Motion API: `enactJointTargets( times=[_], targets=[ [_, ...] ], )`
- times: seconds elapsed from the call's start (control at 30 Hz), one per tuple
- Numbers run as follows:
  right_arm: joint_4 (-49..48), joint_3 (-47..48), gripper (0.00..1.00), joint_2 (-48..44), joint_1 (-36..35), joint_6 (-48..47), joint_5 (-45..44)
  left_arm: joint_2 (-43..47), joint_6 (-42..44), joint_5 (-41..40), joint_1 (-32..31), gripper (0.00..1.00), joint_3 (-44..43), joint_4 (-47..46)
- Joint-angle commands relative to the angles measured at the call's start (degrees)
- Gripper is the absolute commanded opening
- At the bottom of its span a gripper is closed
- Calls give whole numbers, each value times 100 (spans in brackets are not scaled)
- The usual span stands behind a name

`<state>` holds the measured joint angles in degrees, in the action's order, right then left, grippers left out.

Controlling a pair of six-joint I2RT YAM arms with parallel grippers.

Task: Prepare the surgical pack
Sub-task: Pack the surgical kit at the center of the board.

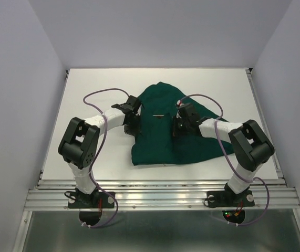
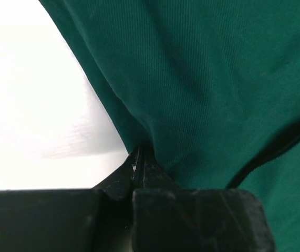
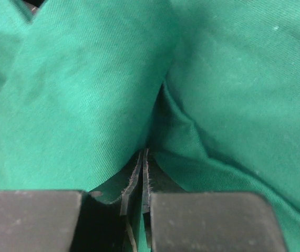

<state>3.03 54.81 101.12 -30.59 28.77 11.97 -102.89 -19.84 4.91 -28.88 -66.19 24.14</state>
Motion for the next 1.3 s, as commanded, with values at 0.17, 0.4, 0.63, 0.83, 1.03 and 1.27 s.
enactJointTargets(
  times=[0.17,0.4,0.63,0.83,1.03,1.27],
  targets=[
    [567,442,28,-1015,-88,-512,-1170,454,208,-965,583,0,-1158,750],
    [585,1540,43,-463,641,-882,-1241,-658,550,-518,1060,7,-3587,978],
    [699,3420,63,995,1213,-979,-442,-2005,867,448,1060,39,-5525,1005],
    [1147,5512,68,2648,1477,-1128,86,-2744,1052,1292,1060,56,-6063,584],
    [1270,7016,73,3904,1582,-1164,262,-3465,1070,1732,1060,59,-6494,232],
    [1288,7229,73,4293,1582,-1023,359,-4045,876,1855,1095,57,-6801,-410]
  ],
)
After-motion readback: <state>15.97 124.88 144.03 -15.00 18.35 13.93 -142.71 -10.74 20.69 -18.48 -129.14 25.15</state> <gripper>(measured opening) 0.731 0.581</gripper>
